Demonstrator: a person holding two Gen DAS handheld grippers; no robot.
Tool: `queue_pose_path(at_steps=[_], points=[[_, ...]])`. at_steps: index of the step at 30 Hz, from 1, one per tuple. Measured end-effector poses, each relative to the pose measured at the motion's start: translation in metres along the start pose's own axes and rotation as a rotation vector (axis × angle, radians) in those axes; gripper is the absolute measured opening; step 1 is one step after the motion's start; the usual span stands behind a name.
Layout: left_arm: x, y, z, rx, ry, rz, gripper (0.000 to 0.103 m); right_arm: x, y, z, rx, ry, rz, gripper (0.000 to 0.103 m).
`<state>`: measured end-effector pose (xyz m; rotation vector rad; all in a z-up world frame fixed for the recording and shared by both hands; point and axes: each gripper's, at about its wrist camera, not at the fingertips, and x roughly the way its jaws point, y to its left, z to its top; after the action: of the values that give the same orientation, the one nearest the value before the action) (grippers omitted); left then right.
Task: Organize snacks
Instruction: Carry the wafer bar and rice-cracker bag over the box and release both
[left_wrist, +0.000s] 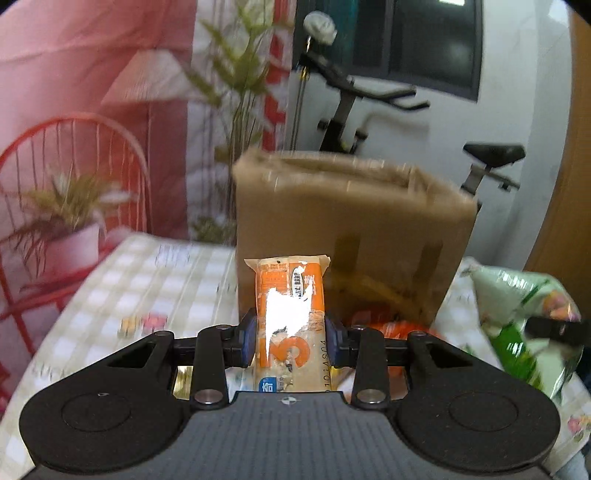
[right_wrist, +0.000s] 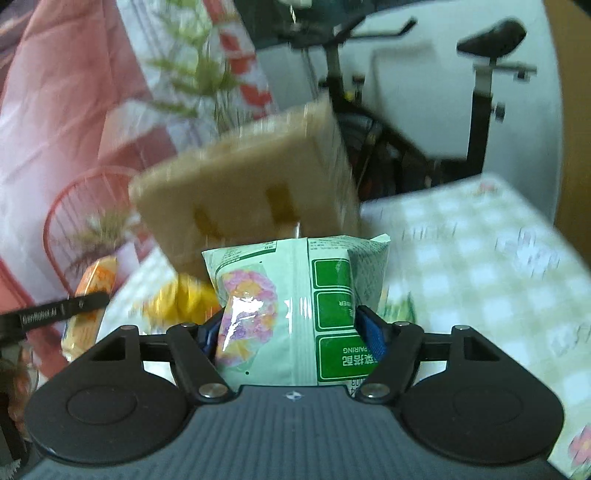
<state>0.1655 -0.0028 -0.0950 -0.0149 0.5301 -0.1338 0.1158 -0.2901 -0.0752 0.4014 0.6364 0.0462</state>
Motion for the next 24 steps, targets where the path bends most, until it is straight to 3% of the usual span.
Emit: queue_pose_path(at_steps=[7, 12, 16, 24], points=[[0.006, -0.003, 0.05, 0.007, -0.121, -0.006, 0.038, -0.006, 0.011, 0.073, -0.088, -0.162, 0.002, 0.072], [0.019, -0.01, 0.09, 0.021, -0.185, -0.009, 0.038, 0.019, 0.027, 0.121, -0.159, -0.231, 0.028, 0.072], [0.04, -0.017, 0.126, 0.057, -0.208, -0.021, 0.038, 0.062, 0.041, 0.147, -0.204, -0.243, 0.041, 0.072], [0.116, -0.017, 0.16, 0.076, -0.136, -0.008, 0.039, 0.152, 0.06, 0.166, -0.209, -0.165, 0.034, 0.072]])
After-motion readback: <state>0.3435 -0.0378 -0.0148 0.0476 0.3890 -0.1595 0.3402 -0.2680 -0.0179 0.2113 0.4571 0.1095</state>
